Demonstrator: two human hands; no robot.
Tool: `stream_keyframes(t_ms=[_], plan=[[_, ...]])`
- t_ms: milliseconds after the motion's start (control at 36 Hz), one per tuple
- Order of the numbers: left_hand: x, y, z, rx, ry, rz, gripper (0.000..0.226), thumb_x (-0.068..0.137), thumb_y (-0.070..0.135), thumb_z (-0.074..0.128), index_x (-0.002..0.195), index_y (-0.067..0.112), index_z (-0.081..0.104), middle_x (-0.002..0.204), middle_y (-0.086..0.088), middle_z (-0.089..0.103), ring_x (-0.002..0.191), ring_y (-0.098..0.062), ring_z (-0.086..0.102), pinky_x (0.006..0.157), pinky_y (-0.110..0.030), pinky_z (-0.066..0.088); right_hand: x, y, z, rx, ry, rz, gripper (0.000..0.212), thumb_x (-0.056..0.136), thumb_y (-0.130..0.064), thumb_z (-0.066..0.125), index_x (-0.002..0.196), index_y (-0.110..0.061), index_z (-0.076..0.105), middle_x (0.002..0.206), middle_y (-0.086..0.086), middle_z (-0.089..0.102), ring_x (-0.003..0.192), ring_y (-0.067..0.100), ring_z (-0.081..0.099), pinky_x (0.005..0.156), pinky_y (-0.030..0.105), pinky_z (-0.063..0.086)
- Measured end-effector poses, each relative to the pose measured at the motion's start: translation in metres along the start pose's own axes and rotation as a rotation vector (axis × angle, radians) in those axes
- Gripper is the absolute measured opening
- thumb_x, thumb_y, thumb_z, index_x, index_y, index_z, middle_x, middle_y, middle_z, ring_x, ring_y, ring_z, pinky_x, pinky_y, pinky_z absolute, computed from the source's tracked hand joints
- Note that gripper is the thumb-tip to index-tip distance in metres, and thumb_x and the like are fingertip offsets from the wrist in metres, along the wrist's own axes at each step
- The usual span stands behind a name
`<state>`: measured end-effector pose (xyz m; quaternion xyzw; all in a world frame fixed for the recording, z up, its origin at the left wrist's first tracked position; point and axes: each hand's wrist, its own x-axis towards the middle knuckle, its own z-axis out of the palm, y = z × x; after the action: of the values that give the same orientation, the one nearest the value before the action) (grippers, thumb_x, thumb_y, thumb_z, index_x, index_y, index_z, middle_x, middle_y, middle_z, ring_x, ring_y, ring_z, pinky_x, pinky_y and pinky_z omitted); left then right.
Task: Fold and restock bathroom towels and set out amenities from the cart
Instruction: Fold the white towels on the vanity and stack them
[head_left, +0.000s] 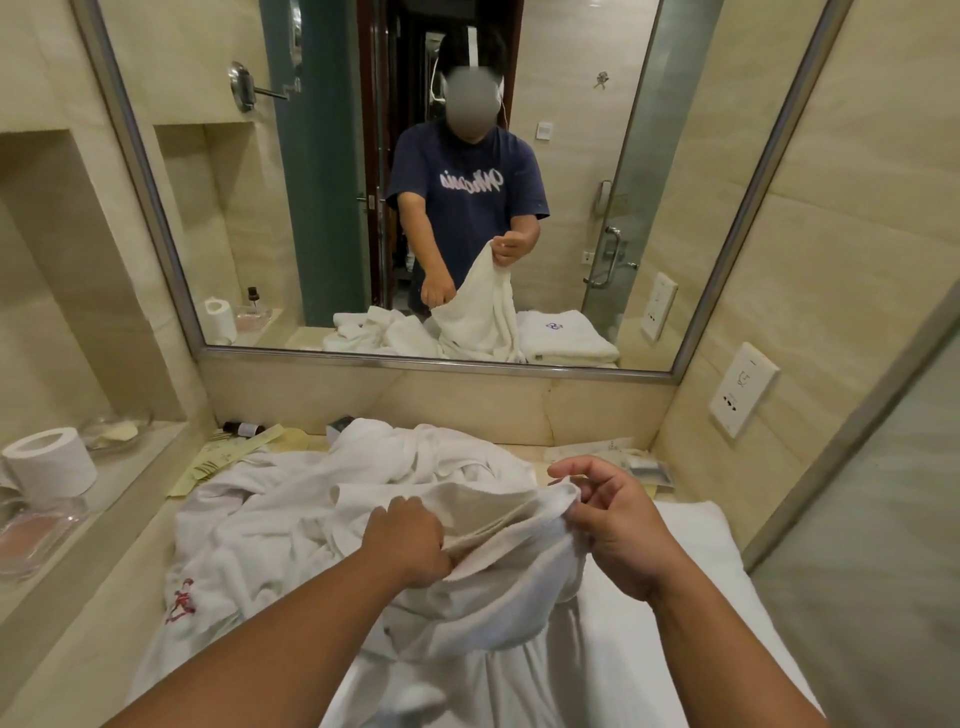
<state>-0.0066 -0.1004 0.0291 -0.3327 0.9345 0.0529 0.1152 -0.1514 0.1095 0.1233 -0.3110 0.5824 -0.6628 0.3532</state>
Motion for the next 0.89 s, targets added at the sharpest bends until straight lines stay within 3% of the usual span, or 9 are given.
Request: stream_keyframes(t_ms=[83,222,306,417,611,722,889], plan=[[0.006,0.0,0.005,-0.03,0.092,-0.009,0.042,0.093,0.053,0.045,0.117,0.029,0.07,0.124,0.001,0.06,0.113,-0.026,0.056,0.093,-0.04,0.045,0.002,0.001,-0.006,0.038,-0.028,0.017,0.046,0.086,0.023,0.057,0.101,-0.017,0.077,0.092,0.023,0.063,0.083,0.034,0.06,0.078,0.046,0.051],[0.015,0.0,0.015,-0.076,0.032,-0.024,0.022,0.097,0.039,0.051,0.107,0.029,0.068,0.113,0.002,0.071,0.102,-0.023,0.066,0.079,-0.031,0.045,0.005,0.002,-0.015,0.09,-0.02,0.038,0.044,0.067,0.01,0.061,0.1,-0.015,0.077,0.092,0.023,0.06,0.083,0.035,0.057,0.075,0.041,0.051],[0.023,0.0,0.015,-0.235,-0.028,-0.068,0.028,0.089,0.029,0.059,0.116,0.026,0.064,0.111,0.002,0.068,0.101,-0.022,0.066,0.084,-0.033,0.055,0.009,0.004,-0.021,0.114,-0.03,0.043,0.045,0.071,0.015,0.06,0.101,-0.014,0.076,0.094,0.024,0.057,0.086,0.037,0.053,0.077,0.041,0.048],[0.031,-0.001,0.009,-0.291,-0.118,-0.08,0.031,0.082,0.024,0.07,0.113,0.026,0.069,0.107,0.004,0.068,0.097,-0.02,0.065,0.082,-0.032,0.056,0.013,0.004,-0.027,0.112,-0.053,0.048,0.055,0.084,0.031,0.046,0.098,-0.013,0.077,0.095,0.024,0.06,0.088,0.037,0.055,0.078,0.04,0.05],[0.041,-0.004,0.019,-0.385,-0.121,-0.054,0.03,0.076,0.058,0.056,0.083,0.031,0.067,0.091,0.007,0.07,0.085,-0.016,0.064,0.078,-0.032,0.057,0.023,0.005,-0.027,0.116,-0.093,0.053,0.056,0.087,0.032,0.043,0.095,-0.013,0.077,0.091,0.019,0.064,0.078,0.027,0.061,0.069,0.035,0.054],[0.038,-0.005,0.022,-0.292,0.055,-0.169,0.015,0.088,0.038,0.056,0.084,0.029,0.067,0.084,0.008,0.066,0.079,-0.015,0.064,0.061,-0.028,0.047,0.026,0.005,-0.029,0.158,-0.106,0.056,0.056,0.087,0.032,0.042,0.096,-0.012,0.076,0.09,0.02,0.063,0.077,0.028,0.061,0.069,0.035,0.053],[0.045,-0.007,0.017,-0.389,0.248,-0.286,0.023,0.098,0.031,0.047,0.101,0.026,0.07,0.102,0.004,0.072,0.089,-0.02,0.066,0.072,-0.031,0.052,0.032,0.004,-0.031,0.163,-0.07,0.059,0.055,0.087,0.031,0.044,0.098,-0.011,0.077,0.092,0.022,0.06,0.081,0.032,0.06,0.07,0.037,0.054]])
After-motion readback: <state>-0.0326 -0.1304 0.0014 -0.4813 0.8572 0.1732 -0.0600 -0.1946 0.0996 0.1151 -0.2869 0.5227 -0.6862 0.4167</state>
